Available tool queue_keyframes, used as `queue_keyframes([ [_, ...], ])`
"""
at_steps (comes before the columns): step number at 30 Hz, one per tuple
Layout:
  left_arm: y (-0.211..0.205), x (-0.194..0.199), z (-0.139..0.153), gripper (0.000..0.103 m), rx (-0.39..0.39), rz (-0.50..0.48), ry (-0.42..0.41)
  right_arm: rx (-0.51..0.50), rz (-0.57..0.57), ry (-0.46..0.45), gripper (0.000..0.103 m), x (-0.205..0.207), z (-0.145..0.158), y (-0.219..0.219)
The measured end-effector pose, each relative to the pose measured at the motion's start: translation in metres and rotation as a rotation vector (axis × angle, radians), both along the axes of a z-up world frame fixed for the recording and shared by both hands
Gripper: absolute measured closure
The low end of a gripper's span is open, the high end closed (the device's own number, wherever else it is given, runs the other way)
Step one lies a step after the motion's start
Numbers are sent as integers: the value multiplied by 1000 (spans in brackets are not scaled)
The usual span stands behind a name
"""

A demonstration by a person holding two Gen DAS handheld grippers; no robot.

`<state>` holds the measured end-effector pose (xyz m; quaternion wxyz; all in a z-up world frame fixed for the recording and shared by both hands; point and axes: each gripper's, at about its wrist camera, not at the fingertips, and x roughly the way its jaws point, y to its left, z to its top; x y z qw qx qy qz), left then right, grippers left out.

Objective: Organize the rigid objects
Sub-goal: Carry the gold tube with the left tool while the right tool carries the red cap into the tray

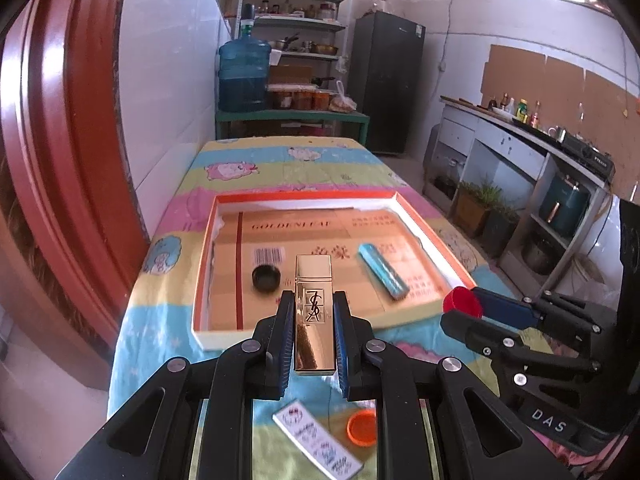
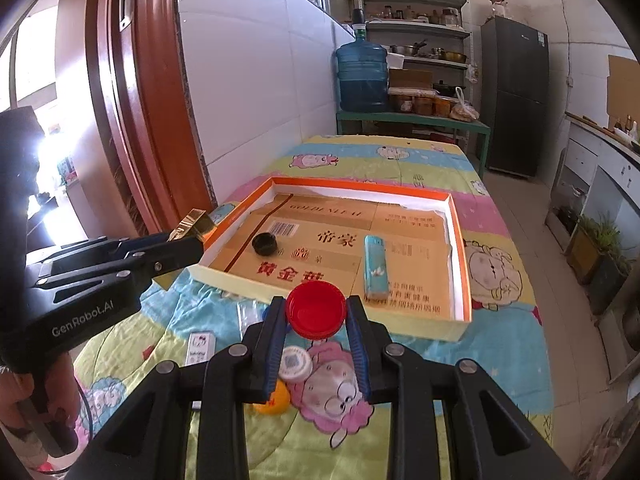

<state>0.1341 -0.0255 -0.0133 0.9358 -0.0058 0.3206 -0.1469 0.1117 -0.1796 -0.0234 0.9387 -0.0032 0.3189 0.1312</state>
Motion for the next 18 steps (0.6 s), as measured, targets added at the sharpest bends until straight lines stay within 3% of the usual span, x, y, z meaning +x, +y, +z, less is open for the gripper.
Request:
queue_keyframes([
  [18,13,44,0,85,-61,48,36,42,-8,8,73,43,7,1],
])
